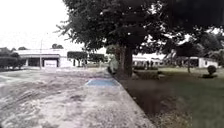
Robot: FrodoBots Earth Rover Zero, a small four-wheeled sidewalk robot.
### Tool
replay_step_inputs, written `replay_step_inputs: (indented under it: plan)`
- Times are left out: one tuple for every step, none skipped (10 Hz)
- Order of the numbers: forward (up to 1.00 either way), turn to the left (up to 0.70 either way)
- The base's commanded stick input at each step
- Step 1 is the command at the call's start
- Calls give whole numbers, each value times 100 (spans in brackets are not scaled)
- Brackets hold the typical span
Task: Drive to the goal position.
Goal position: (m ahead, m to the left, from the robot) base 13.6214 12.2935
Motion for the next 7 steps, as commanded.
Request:
replay_step_inputs:
  plan:
    - [50, 0]
    - [50, 0]
    - [50, 0]
    - [50, 0]
    - [50, 0]
    - [50, 0]
    - [50, 0]
